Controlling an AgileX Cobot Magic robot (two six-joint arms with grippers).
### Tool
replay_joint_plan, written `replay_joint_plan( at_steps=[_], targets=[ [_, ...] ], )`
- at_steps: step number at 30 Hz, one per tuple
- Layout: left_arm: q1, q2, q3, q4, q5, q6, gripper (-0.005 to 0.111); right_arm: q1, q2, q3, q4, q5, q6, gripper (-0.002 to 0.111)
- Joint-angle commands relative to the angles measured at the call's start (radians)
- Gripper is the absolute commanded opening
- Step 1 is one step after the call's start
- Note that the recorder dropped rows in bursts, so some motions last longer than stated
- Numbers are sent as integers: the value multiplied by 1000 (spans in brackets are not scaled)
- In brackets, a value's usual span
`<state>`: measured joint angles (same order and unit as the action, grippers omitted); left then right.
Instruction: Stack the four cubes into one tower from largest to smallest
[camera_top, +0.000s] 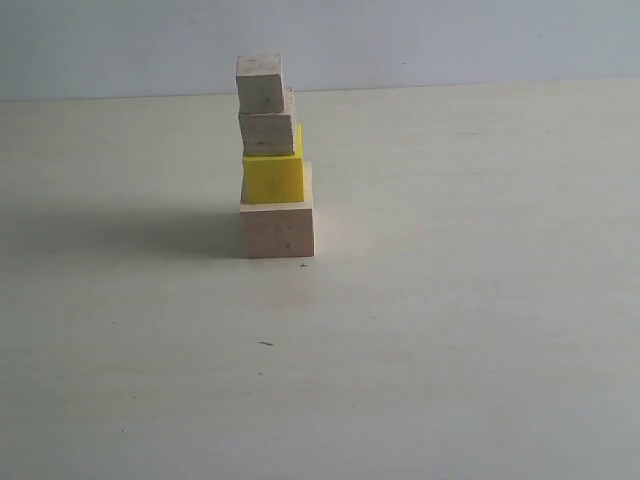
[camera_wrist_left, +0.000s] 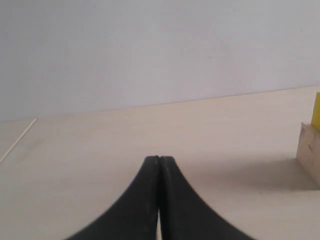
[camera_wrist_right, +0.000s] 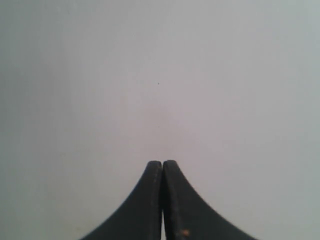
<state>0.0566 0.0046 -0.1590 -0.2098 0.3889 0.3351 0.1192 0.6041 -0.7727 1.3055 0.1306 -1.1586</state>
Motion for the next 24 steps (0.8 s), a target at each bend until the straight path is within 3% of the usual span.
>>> replay_joint_plan(
  at_steps=[1, 10, 24],
  targets=[
    [-10, -5, 54, 46, -49, -116, 0, -2, -5, 6, -5, 2, -1, 0],
    [-18, -5, 159, 123, -63, -285, 0, -2, -5, 6, -5, 2, -1, 0],
    [-18, -5, 159, 210, -39, -392, 0, -2, -5, 6, -5, 2, 1, 0]
  ],
)
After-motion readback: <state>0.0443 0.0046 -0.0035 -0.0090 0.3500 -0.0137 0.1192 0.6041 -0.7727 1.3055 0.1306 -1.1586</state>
